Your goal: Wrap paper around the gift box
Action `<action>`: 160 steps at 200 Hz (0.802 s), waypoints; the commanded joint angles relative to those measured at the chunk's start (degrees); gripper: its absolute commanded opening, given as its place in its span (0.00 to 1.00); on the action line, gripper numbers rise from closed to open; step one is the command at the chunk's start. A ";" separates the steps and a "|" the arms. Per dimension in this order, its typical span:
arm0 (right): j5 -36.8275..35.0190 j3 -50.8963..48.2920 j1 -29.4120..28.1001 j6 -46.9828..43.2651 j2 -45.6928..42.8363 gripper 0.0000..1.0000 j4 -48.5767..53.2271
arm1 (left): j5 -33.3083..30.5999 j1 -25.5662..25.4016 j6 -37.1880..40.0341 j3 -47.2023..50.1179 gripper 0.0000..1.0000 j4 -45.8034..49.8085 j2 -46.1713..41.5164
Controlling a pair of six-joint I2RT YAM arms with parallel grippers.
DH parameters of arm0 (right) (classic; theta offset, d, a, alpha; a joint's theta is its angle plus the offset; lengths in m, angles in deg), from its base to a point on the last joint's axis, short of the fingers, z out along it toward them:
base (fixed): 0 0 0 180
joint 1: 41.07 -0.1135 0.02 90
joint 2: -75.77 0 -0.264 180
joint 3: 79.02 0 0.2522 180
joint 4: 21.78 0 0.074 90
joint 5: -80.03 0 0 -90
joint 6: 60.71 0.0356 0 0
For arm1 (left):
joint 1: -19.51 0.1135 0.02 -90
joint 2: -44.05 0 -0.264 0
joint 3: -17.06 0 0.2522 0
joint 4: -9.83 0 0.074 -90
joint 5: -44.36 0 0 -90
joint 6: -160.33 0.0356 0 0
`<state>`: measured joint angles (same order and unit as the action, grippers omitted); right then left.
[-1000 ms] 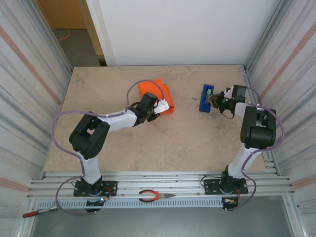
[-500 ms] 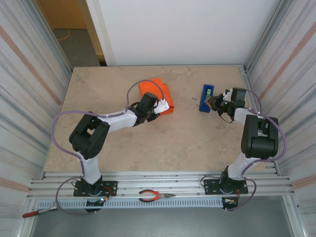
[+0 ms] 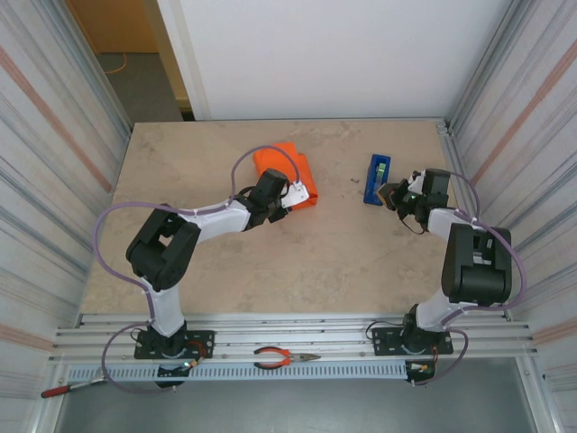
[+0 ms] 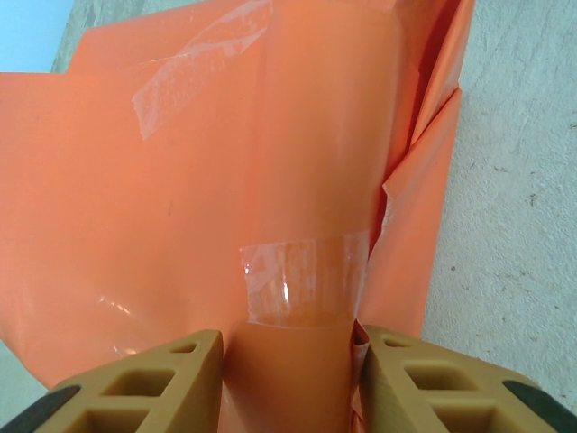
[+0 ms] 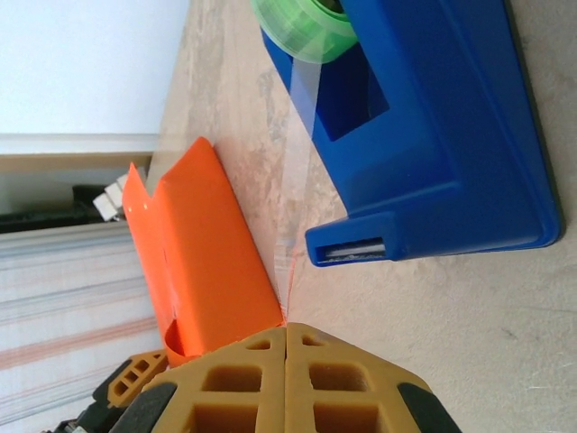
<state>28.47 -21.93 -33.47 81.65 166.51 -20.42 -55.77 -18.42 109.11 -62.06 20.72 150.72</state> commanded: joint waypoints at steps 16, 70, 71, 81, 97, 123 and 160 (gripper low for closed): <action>0.98 -2.67 -0.15 2.19 0.37 0.00 -1.45 | 1.16 0.32 -0.92 1.20 0.42 3.87 0.47; -0.07 -4.75 0.49 4.93 4.97 0.00 -7.05 | 1.10 0.32 -0.91 1.18 0.41 4.02 0.47; -0.05 -4.79 0.49 4.98 5.06 0.00 -7.12 | 1.13 0.32 -0.95 1.19 0.41 4.02 0.47; -0.41 -4.83 0.49 5.37 5.92 0.00 -7.94 | 1.04 0.30 -0.94 1.20 0.41 3.99 0.47; -1.24 -5.15 0.57 5.86 7.17 0.00 -8.77 | 0.95 0.32 -0.92 1.19 0.41 4.10 0.47; -1.95 -5.86 0.92 7.67 9.35 0.00 -11.48 | 1.01 0.32 -0.89 1.27 0.41 3.95 0.54; -1.00 -6.26 1.06 10.95 13.80 0.00 -16.38 | 1.00 0.30 -0.88 1.20 0.41 3.98 0.60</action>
<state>27.90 -26.30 -32.79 89.21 176.41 -36.55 -55.75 -18.44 109.14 -62.06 20.72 150.72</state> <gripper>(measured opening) 0.061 0.409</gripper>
